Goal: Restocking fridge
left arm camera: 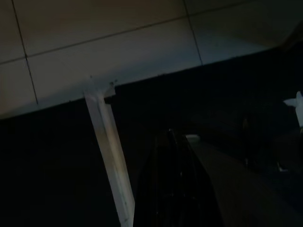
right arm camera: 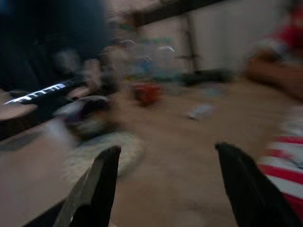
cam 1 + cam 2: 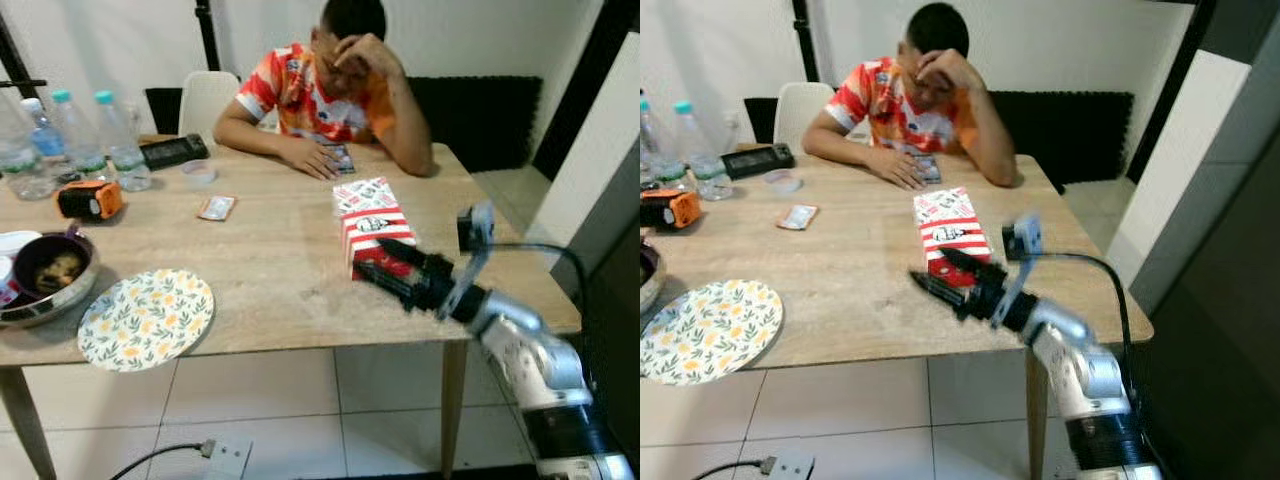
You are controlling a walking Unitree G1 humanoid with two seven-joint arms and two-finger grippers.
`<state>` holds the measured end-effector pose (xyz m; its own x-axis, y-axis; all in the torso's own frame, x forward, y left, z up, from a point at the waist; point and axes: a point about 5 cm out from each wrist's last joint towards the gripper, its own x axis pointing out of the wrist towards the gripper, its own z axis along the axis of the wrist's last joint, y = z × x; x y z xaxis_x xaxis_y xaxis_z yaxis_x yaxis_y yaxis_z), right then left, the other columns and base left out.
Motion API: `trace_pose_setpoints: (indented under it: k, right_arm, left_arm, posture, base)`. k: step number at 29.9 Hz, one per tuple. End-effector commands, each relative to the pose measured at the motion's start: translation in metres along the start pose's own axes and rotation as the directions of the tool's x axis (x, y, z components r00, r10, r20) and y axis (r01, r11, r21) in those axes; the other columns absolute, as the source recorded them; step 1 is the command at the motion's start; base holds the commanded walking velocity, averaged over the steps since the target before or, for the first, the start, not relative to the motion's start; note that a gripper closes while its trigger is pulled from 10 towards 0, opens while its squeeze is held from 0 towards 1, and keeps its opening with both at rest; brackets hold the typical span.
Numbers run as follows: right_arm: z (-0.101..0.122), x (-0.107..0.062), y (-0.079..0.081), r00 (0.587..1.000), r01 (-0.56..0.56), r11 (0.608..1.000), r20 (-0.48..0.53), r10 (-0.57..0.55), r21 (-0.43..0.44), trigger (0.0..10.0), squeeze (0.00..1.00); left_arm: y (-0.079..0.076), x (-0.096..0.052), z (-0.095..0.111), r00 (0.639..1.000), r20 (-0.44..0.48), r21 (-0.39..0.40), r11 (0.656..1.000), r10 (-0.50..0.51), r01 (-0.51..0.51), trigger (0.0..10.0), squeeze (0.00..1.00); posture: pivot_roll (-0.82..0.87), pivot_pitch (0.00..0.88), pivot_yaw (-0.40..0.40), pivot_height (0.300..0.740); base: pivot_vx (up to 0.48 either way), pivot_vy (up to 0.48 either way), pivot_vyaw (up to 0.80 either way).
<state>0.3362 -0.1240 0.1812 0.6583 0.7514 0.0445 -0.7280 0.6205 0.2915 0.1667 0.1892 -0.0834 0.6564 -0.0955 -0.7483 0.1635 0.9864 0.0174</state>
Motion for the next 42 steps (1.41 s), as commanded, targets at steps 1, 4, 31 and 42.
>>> trace_pose_setpoints:
  k: [1, 4, 31, 42]
  right_arm:
    - [0.002, 0.001, -0.016, 0.991, 0.137, 0.991, 0.001, -0.137, 0.002, 10.0, 1.0]
    - [0.005, 0.005, -0.035, 0.962, 0.273, 0.962, -0.011, -0.273, -0.017, 10.0, 1.0]
    - [0.002, 0.039, -0.059, 0.847, 0.493, 0.836, -0.085, -0.524, -0.243, 10.0, 0.0]
    - [0.001, 0.043, -0.058, 0.831, 0.539, 0.828, -0.064, -0.552, -0.154, 10.0, 0.0]
  left_arm:
    - [0.004, -0.001, -0.003, 1.0, -0.015, 0.007, 1.0, 0.007, -0.007, 10.0, 0.0]
    - [0.004, -0.001, -0.003, 1.0, -0.017, 0.0, 1.0, 0.012, -0.012, 10.0, 0.0]
    - [0.013, -0.007, -0.016, 0.997, -0.055, -0.043, 0.997, 0.057, -0.059, 10.0, 0.0]
    - [0.022, -0.013, -0.024, 0.995, -0.063, -0.059, 0.995, 0.078, -0.082, 10.0, 0.0]
  posture:
    - [0.01, 0.054, -0.033, 0.74]
    - [0.01, 0.062, -0.033, 0.74]
    - [0.06, 0.15, -0.049, 0.74]
    - [0.09, 0.185, -0.065, 0.74]
  base:
    - [0.0, 0.0, 0.0]
    - [0.0, 0.0, 0.0]
    - [0.0, 0.0, 0.0]
    - [0.0, 0.0, 0.0]
